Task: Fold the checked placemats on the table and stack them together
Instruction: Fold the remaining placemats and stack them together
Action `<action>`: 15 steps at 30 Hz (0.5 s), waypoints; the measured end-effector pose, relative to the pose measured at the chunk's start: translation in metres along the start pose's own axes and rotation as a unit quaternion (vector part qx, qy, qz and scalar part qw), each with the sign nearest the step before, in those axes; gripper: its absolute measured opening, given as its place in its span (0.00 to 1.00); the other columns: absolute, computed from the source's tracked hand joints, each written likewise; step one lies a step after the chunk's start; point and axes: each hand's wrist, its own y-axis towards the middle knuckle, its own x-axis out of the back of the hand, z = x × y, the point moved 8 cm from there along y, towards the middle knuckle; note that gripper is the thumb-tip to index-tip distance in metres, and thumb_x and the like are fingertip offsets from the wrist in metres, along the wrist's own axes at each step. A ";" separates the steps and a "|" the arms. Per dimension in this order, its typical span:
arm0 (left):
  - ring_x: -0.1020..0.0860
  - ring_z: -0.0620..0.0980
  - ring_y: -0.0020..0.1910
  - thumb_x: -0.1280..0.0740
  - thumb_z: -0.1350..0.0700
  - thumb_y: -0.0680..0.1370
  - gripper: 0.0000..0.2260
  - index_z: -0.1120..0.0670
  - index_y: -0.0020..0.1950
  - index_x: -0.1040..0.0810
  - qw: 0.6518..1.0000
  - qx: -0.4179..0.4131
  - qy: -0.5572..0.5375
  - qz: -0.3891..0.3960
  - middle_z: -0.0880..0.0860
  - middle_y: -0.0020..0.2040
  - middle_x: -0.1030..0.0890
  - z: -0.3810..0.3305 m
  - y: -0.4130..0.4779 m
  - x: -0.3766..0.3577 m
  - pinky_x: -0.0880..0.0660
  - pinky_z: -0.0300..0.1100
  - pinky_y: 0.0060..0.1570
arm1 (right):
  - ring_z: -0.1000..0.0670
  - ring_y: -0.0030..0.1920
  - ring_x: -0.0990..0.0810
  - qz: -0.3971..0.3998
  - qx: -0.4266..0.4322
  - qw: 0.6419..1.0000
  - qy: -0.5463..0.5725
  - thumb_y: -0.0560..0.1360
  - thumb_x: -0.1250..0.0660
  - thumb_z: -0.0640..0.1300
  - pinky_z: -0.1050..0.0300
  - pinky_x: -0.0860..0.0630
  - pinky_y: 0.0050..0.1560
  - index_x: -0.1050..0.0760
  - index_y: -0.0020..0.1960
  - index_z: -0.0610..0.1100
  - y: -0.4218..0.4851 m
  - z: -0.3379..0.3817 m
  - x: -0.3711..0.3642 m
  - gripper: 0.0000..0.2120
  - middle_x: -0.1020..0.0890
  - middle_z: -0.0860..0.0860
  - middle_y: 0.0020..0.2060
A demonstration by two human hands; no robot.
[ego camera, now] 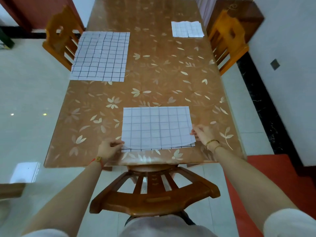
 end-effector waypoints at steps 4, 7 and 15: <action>0.21 0.48 0.44 0.33 0.57 0.78 0.07 0.51 0.50 0.15 0.999 0.018 0.011 -0.034 0.50 0.43 0.16 -0.007 0.001 0.010 0.25 0.43 0.51 | 0.47 0.45 0.20 -0.057 0.062 0.991 -0.105 0.77 0.36 0.50 0.53 0.24 0.50 0.21 0.47 0.42 -0.001 0.021 0.006 0.11 0.17 0.49 0.41; 0.20 0.50 0.42 0.34 0.55 0.78 0.07 0.51 0.51 0.16 0.996 -0.008 0.015 -0.092 0.52 0.42 0.16 -0.025 0.010 0.027 0.21 0.48 0.51 | 0.48 0.43 0.24 -0.076 0.116 0.979 -0.152 0.77 0.36 0.44 0.58 0.31 0.41 0.23 0.47 0.42 0.003 0.047 -0.002 0.06 0.21 0.50 0.39; 0.27 0.59 0.63 0.37 0.60 0.78 0.22 0.55 0.73 0.30 0.975 -0.148 0.164 -0.037 0.54 0.68 0.28 -0.083 0.067 0.001 0.30 0.54 0.65 | 0.43 0.67 0.33 0.016 0.244 0.923 -0.297 0.79 0.41 0.42 0.53 0.34 0.66 0.24 0.62 0.40 0.032 0.108 -0.101 0.14 0.23 0.46 0.62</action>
